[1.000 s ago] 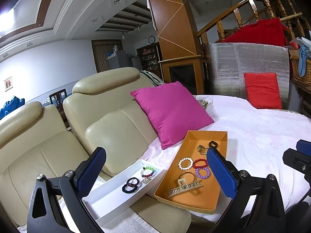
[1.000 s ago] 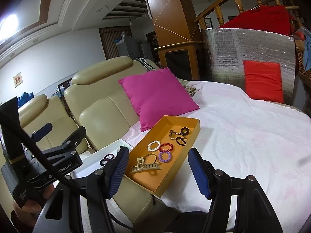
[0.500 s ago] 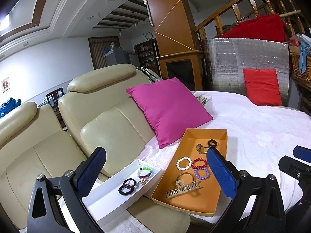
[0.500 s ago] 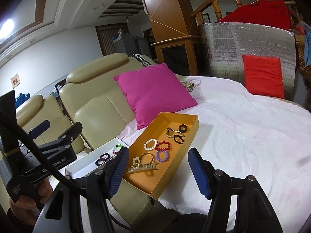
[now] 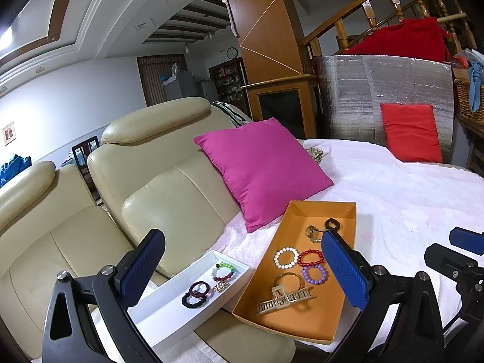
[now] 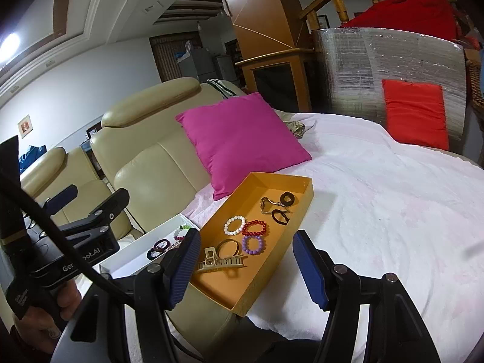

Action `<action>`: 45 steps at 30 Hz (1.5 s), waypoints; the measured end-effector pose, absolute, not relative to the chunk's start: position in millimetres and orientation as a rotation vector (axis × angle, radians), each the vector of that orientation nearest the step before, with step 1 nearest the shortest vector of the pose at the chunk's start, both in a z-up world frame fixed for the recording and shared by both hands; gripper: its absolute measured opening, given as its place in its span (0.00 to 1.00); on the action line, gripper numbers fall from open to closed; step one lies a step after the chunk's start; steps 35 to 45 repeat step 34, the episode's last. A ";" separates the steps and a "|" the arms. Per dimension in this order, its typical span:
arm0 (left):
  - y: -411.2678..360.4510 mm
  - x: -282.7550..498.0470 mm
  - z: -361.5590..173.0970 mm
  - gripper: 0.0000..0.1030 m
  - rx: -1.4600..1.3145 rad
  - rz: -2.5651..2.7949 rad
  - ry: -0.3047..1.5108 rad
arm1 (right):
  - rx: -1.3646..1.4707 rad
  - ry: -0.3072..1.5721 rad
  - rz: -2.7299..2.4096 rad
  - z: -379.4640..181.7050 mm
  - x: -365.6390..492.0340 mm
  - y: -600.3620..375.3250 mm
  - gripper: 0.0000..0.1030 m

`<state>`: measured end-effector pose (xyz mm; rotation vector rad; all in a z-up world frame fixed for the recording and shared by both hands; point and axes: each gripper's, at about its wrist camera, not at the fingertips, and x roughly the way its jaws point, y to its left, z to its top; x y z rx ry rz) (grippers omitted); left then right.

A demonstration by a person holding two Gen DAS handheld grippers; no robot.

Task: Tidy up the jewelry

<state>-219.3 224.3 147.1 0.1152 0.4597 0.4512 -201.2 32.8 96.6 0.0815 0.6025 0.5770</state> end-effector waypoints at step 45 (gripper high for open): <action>184.4 -170.1 154.4 1.00 0.207 0.466 0.473 | 0.171 0.609 0.624 82.7 -142.5 17.6 0.65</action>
